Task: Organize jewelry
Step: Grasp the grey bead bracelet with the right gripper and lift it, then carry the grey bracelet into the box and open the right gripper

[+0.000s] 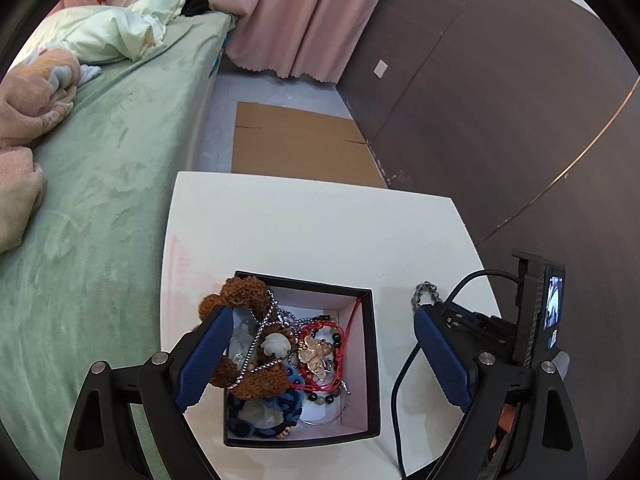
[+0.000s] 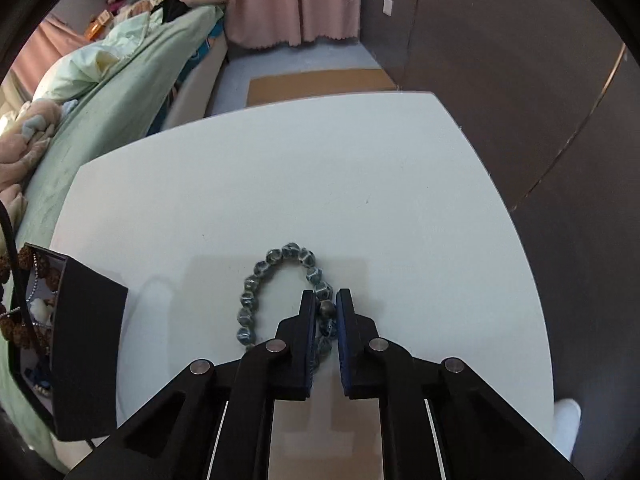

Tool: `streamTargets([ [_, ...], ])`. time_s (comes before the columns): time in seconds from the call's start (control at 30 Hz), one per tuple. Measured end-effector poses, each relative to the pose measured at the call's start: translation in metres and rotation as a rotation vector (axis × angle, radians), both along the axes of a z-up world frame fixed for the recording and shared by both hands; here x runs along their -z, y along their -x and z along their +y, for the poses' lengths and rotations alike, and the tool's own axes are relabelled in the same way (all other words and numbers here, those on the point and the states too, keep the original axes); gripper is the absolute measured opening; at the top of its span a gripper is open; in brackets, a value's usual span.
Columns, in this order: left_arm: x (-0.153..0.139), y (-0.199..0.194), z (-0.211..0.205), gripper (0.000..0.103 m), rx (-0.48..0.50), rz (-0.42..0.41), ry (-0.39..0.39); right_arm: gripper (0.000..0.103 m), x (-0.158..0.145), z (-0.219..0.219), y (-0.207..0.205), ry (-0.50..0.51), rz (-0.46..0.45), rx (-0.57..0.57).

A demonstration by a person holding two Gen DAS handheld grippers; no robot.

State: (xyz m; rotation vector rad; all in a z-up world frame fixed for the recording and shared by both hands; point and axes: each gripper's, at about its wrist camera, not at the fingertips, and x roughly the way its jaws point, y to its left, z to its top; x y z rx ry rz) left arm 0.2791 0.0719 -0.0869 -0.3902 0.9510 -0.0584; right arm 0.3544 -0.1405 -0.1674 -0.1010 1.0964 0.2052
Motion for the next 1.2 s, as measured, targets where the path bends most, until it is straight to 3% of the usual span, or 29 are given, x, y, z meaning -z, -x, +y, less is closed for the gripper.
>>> streamTargets([
  [0.3, -0.020, 0.016, 0.013, 0.092, -0.022, -0.055, 0.011, 0.011, -0.041, -0.017, 0.027, -0.272, -0.086, -0.018],
  [0.63, -0.024, 0.030, 0.036, 0.092, -0.071, -0.063, 0.004, 0.011, -0.084, 0.006, 0.056, -0.489, -0.198, -0.110],
  [0.93, -0.021, 0.034, 0.053, 0.092, -0.111, -0.057, 0.010, 0.011, -0.102, 0.044, 0.078, -0.640, -0.217, -0.275],
  [1.07, -0.019, 0.033, 0.054, 0.092, -0.116, -0.053, -0.001, 0.011, -0.098, 0.063, 0.083, -0.659, -0.169, -0.326],
  [1.1, -0.019, 0.033, 0.054, 0.092, -0.118, -0.052, -0.004, 0.013, -0.096, 0.069, 0.083, -0.628, -0.148, -0.324],
  [1.2, -0.020, 0.034, 0.055, 0.092, -0.126, -0.057, -0.009, 0.052, -0.090, 0.072, 0.080, -0.588, -0.113, -0.304],
])
